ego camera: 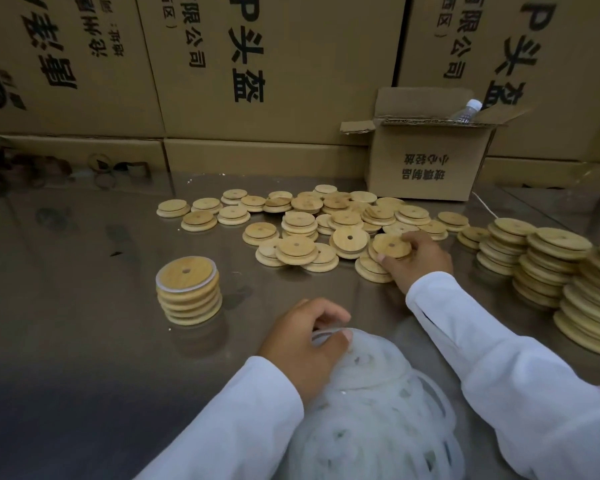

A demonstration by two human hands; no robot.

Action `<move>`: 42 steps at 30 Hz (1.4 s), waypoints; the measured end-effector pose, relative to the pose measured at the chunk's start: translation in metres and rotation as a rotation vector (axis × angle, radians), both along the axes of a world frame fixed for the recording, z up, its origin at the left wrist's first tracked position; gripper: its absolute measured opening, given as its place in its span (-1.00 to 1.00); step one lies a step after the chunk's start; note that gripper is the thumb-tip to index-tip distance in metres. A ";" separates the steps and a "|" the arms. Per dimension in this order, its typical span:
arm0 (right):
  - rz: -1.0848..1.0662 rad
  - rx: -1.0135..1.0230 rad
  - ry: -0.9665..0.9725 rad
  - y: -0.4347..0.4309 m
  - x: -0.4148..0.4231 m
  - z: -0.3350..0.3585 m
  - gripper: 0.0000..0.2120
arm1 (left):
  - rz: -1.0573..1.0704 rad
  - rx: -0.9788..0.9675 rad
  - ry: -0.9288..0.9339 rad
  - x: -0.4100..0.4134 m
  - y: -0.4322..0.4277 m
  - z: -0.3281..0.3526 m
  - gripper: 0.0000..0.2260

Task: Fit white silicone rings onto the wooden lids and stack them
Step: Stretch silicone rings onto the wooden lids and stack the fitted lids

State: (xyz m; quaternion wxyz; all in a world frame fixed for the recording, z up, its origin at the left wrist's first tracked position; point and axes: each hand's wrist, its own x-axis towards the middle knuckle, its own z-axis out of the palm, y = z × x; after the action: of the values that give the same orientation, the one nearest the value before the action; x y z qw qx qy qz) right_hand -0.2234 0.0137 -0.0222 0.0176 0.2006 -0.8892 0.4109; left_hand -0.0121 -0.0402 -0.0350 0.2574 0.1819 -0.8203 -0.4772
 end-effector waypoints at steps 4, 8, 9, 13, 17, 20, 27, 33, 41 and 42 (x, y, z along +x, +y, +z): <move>-0.035 -0.109 0.018 0.014 0.015 0.015 -0.40 | 0.019 0.113 0.027 -0.002 -0.002 0.002 -0.85; 0.192 -0.418 0.035 0.037 0.063 0.041 -0.43 | 0.117 0.269 0.117 -0.001 -0.005 0.011 -0.85; 0.293 -0.462 0.018 0.043 0.079 0.046 -0.45 | 0.132 0.356 0.156 -0.001 -0.005 0.015 -0.84; 0.569 -0.455 -0.003 0.059 0.127 0.046 -0.45 | 0.063 0.693 0.278 0.005 -0.003 0.028 -0.68; 0.582 -0.343 0.047 0.058 0.141 0.028 -0.37 | 0.009 0.755 0.304 0.016 -0.004 0.031 -0.79; 0.625 -0.255 0.072 0.059 0.139 0.022 -0.28 | 0.111 0.760 0.298 0.019 -0.004 0.029 -0.88; 0.426 -0.097 0.022 0.058 0.123 0.004 -0.86 | 0.285 0.830 0.325 0.019 -0.017 0.030 -0.85; 0.344 0.006 0.026 0.056 0.124 -0.002 -0.88 | 0.281 0.866 0.325 0.016 -0.017 0.027 -0.85; 0.334 0.069 -0.027 0.058 0.126 0.003 -0.93 | 0.304 1.032 0.338 0.018 -0.013 0.031 -0.86; 0.340 0.036 -0.034 0.058 0.126 0.003 -0.89 | 0.311 1.050 0.341 0.019 -0.013 0.032 -0.86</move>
State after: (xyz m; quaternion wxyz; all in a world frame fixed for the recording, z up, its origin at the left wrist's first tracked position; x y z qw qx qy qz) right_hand -0.0969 0.0717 -0.0187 -0.0709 0.3412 -0.8499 0.3953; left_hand 0.0065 -0.0528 -0.0034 0.3284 0.3242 -0.3840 -0.7998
